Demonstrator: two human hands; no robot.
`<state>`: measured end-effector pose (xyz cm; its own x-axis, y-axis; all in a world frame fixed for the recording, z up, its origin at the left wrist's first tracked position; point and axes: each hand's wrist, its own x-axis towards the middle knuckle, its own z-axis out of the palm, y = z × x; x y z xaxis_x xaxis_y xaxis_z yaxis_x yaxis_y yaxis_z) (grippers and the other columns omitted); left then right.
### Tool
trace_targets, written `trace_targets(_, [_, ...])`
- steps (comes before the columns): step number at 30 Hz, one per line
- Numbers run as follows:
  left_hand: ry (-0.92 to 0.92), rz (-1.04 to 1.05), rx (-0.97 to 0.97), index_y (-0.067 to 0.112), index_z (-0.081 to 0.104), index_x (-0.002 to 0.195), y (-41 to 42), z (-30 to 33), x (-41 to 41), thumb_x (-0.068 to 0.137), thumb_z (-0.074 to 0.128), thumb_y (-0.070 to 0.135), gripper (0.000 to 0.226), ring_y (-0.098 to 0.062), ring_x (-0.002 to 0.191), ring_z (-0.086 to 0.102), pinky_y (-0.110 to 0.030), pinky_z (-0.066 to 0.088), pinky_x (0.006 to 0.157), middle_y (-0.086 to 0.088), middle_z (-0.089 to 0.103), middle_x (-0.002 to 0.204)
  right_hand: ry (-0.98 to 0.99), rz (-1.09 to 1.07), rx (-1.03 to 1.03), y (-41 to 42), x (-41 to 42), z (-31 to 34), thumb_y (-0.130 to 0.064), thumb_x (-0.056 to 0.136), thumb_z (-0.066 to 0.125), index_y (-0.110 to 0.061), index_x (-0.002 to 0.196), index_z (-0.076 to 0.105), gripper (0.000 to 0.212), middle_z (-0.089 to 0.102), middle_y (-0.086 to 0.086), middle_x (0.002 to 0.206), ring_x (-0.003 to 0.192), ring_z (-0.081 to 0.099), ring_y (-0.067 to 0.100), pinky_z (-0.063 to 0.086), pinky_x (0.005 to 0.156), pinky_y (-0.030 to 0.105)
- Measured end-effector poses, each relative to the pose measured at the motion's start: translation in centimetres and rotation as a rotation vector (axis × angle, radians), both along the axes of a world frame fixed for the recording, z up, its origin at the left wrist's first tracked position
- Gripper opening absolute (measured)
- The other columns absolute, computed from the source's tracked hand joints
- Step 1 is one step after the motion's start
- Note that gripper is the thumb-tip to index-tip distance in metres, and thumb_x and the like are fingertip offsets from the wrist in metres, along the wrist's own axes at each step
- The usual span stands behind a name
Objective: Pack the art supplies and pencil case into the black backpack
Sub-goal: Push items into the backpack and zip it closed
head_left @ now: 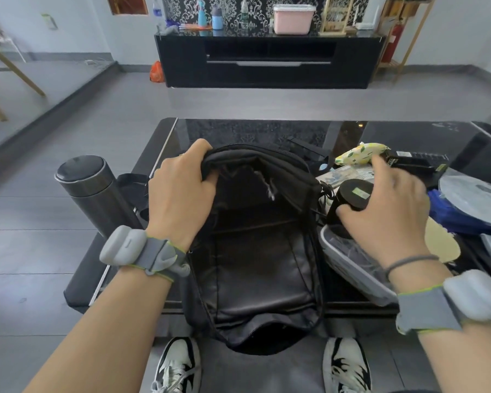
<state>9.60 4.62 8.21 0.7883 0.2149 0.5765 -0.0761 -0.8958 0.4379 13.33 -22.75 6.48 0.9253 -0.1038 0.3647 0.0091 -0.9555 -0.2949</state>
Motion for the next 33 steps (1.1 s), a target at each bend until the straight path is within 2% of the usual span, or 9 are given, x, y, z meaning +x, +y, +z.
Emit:
trace_targets(3, [-0.002,0.004,-0.005,0.021,0.057,0.1,-0.1,0.1,-0.1,0.093,0.059,0.021,0.008,-0.042,0.079,0.056,-0.048,0.049,0.067,-0.004,0.062,0.075,0.156,-0.011,-0.09,-0.1,0.4,-1.3,-0.048,0.072,0.073,-0.021,0.143,0.038,0.083,0.054,0.018,0.123,0.119,0.046,0.039,0.036,0.097,0.044])
trace_targets(8, [0.008,0.007,-0.01,0.023,0.055,0.1,-0.3,0.0,-0.2,0.092,0.058,0.023,0.009,-0.042,0.079,0.055,-0.049,0.049,0.068,-0.004,0.061,0.077,0.146,-0.01,-0.032,0.4,0.9,-1.4,-0.042,0.074,0.078,-0.017,0.13,0.051,0.067,0.05,0.015,0.117,0.107,0.05,0.038,0.039,0.094,0.043])
trace_targets(16, [-0.046,-0.009,-0.018,0.021,0.055,0.1,0.0,0.2,-0.1,0.093,0.057,0.021,0.007,-0.041,0.076,0.056,-0.051,0.05,0.067,-0.005,0.06,0.074,0.142,-0.038,-0.131,0.5,1.5,-2.7,-0.056,0.067,0.078,-0.015,0.129,0.044,0.081,0.059,0.018,0.11,0.102,0.054,0.038,0.038,0.087,0.043])
trace_targets(22, [-0.115,-0.027,-0.073,0.017,0.057,0.099,0.3,0.5,0.1,0.093,0.058,0.014,0.007,-0.035,0.073,0.056,-0.049,0.05,0.067,-0.002,0.061,0.074,0.109,0.137,0.154,2.6,-0.9,-0.3,-0.046,0.059,0.082,-0.021,0.123,0.047,0.077,0.055,0.004,0.117,0.108,0.054,0.029,0.046,0.084,0.038])
trace_targets(25, [-0.146,-0.015,-0.168,0.017,0.059,0.098,0.6,0.7,0.2,0.092,0.058,0.01,0.009,-0.027,0.069,0.053,-0.039,0.046,0.065,0.004,0.058,0.071,0.306,0.283,0.255,4.2,-4.1,0.4,-0.047,0.056,0.082,-0.025,0.124,0.048,0.079,0.058,-0.004,0.116,0.107,0.057,0.019,0.045,0.084,0.029])
trace_targets(28, [-0.169,-0.006,-0.243,0.015,0.06,0.098,0.3,1.0,0.2,0.092,0.058,0.008,0.01,-0.014,0.064,0.048,-0.025,0.036,0.064,0.012,0.052,0.068,0.46,0.451,0.247,6.7,-6.6,-1.4,-0.048,0.054,0.081,-0.027,0.131,0.047,0.087,0.057,-0.01,0.121,0.112,0.056,0.01,0.043,0.091,0.022])
trace_targets(29, [-0.185,-0.014,-0.252,0.014,0.06,0.098,0.2,1.2,0.2,0.091,0.058,0.007,0.011,-0.014,0.064,0.048,-0.025,0.036,0.064,0.012,0.052,0.069,0.473,0.486,0.264,7.8,-6.6,-2.2,-0.048,0.053,0.08,-0.027,0.131,0.048,0.087,0.058,-0.01,0.121,0.113,0.056,0.009,0.044,0.093,0.021])
trace_targets(31, [-0.222,-0.049,-0.251,0.012,0.06,0.098,-0.1,1.5,0.0,0.087,0.057,0.004,0.014,-0.02,0.068,0.052,-0.034,0.043,0.064,0.006,0.058,0.072,0.449,0.516,0.332,10.1,-5.4,-3.7,-0.043,0.056,0.081,-0.025,0.127,0.052,0.079,0.06,-0.007,0.119,0.113,0.057,0.012,0.046,0.094,0.021])
trace_targets(33, [-0.257,-0.093,-0.249,0.009,0.061,0.1,-0.7,1.7,-0.3,0.084,0.056,0.0,0.019,-0.025,0.072,0.056,-0.042,0.048,0.067,0.001,0.062,0.077,0.366,0.511,0.385,12.6,-2.9,-4.9,-0.033,0.069,0.078,-0.02,0.127,0.053,0.065,0.063,0.002,0.119,0.115,0.058,0.022,0.047,0.096,0.029])
